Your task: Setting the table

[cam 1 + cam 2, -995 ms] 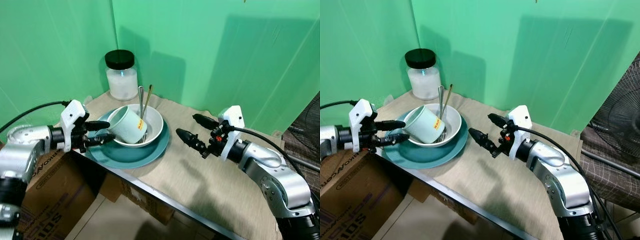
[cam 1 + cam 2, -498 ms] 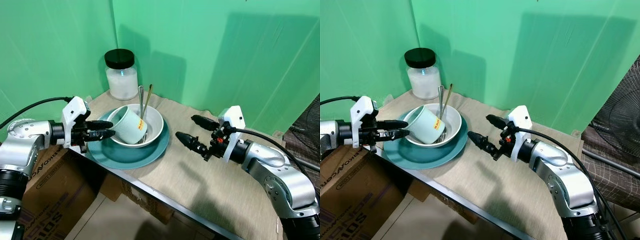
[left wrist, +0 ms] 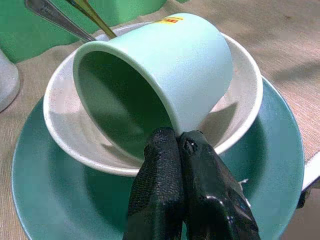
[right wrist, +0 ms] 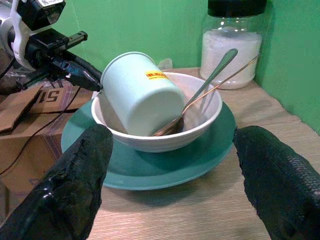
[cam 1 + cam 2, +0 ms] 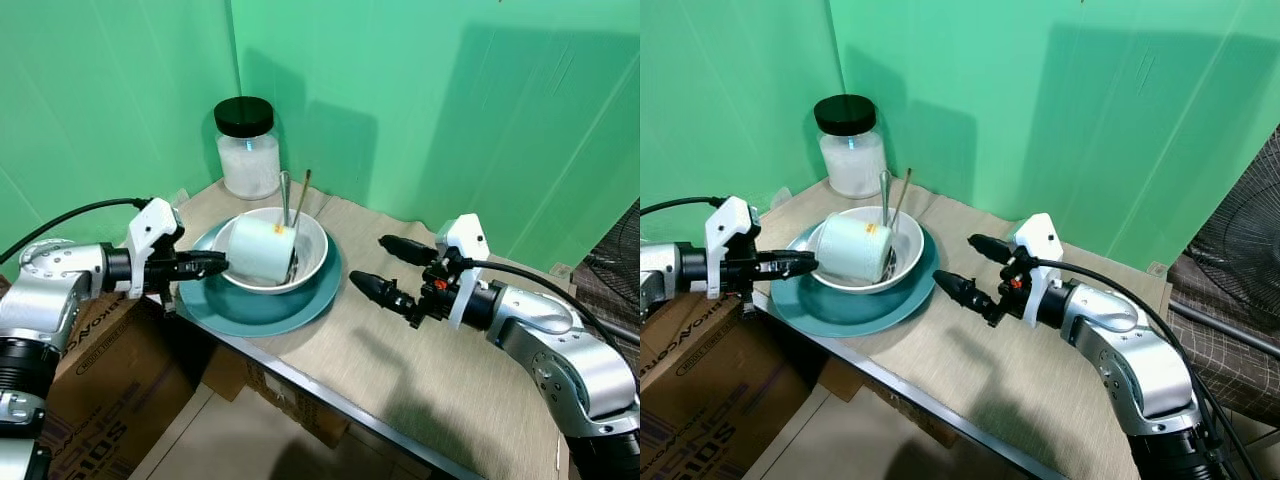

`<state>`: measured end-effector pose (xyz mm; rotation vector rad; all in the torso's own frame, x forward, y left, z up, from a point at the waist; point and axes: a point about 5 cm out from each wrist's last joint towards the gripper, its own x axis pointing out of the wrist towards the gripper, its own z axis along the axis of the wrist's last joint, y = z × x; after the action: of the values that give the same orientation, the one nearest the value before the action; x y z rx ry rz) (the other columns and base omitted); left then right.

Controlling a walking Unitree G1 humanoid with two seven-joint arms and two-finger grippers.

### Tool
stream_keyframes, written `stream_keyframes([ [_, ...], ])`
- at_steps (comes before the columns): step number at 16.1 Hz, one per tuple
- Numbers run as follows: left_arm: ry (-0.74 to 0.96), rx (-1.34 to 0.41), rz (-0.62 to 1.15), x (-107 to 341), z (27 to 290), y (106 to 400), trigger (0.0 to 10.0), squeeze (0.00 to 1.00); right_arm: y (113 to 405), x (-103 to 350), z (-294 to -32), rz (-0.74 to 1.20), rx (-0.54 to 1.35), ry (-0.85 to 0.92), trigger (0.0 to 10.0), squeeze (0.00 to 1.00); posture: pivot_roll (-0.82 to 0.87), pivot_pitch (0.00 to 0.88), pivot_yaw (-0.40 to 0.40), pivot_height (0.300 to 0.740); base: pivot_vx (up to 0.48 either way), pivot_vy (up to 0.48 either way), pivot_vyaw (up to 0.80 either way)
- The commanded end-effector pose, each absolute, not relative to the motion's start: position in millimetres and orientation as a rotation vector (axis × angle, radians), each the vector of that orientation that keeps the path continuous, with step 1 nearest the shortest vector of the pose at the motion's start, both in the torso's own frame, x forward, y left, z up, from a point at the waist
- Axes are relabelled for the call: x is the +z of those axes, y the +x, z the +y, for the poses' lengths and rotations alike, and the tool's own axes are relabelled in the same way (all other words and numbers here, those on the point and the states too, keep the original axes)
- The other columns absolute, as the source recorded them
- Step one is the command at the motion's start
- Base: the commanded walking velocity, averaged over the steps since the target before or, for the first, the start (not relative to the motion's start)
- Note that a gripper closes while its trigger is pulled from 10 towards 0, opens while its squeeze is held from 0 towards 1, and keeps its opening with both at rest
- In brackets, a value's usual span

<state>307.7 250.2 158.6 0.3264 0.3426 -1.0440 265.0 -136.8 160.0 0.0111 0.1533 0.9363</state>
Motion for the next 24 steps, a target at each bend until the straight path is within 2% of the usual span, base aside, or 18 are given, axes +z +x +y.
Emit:
stream_keyframes([
  [1,0.344,-1.052,0.331,162,247,310,0.0,0.0,262,164,-136,0.144,0.952,0.002,10.0,0.0,0.03,0.0,0.01,0.74,0.0,0.0,0.0],
  [5,0.344,-1.029,0.23,178,247,306,0.0,0.0,261,166,-139,0.132,0.935,0.007,10.0,0.0,0.02,0.0,0.018,0.74,0.0,0.0,0.0],
  [9,0.344,-0.999,0.096,204,240,289,0.0,0.0,261,166,-139,0.126,0.93,0.017,10.0,0.0,0.03,0.0,0.014,0.74,0.0,0.0,0.0],
  [12,0.355,-0.979,0.082,204,235,280,0.0,0.0,261,165,-135,0.126,0.944,0.021,10.0,0.0,0.04,0.0,0.007,0.74,0.0,0.0,0.0],
  [16,0.369,-0.868,0.006,210,229,277,0.0,0.0,261,166,-136,0.115,0.913,0.028,10.0,0.0,0.03,0.0,0.02,0.74,0.0,0.0,0.0],
  [17,0.403,-0.818,-0.044,213,224,277,0.5,0.0,261,165,-135,0.109,0.896,0.038,10.0,0.0,0.03,0.0,0.02,0.74,0.0,0.0,0.0],
  [18,0.425,-0.791,-0.068,213,219,275,0.0,0.0,260,165,-133,0.107,0.885,0.055,10.0,0.0,0.03,0.0,0.018,0.74,0.0,0.0,0.0],
  [20,0.455,-0.759,-0.075,209,214,274,0.0,0.0,257,163,-127,0.102,0.888,0.066,10.0,0.0,0.03,0.0,0.016,0.74,0.0,0.0,0.0],
  [23,0.615,-0.671,-0.043,198,204,273,0.0,0.0,257,164,-121,0.081,0.871,0.095,10.0,0.0,0.03,0.0,0.011,0.74,0.0,0.0,0.0],
  [24,0.737,-0.629,-0.02,191,201,273,0.0,0.0,258,165,-120,0.064,0.847,0.111,10.0,0.0,0.03,0.0,0.009,0.74,0.0,0.0,0.0],
])
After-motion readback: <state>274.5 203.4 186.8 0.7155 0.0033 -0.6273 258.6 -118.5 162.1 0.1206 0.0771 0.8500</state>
